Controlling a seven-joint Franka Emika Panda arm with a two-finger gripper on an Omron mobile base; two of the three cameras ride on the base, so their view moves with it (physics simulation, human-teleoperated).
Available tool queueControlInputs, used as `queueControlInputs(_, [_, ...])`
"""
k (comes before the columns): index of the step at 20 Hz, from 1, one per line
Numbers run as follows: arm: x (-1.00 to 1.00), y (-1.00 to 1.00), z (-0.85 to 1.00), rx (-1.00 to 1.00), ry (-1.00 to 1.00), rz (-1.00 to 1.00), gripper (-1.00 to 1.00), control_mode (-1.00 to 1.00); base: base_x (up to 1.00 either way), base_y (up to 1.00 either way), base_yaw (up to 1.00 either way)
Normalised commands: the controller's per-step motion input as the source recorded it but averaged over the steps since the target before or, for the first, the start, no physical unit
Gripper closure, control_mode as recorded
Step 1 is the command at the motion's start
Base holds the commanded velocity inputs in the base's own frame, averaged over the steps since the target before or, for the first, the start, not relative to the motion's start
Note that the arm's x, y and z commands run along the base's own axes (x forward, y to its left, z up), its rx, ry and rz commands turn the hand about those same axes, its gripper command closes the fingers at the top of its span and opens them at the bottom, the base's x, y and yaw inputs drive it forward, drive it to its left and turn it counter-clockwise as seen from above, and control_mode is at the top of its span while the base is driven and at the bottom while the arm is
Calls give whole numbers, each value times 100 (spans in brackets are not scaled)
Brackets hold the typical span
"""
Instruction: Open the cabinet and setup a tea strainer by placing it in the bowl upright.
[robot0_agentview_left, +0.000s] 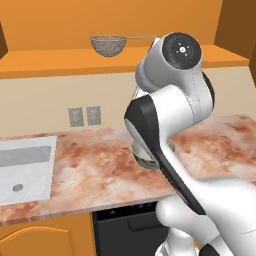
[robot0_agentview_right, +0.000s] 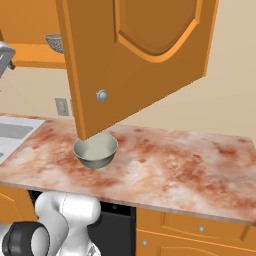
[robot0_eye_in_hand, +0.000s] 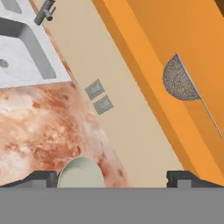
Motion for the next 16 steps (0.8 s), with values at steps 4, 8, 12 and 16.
queueControlInputs(4, [60, 4, 12, -5, 16, -3, -100, -100, 0, 0, 0])
queueControlInputs(8, [25, 0, 0, -1, -2, -5, -100, -100, 0, 0, 0])
queueControlInputs(12, [9, 2, 0, -14, -19, -1, -100, -100, 0, 0, 0])
queueControlInputs(16, [33, 0, 8, -19, -14, -1, -100, -100, 0, 0, 0])
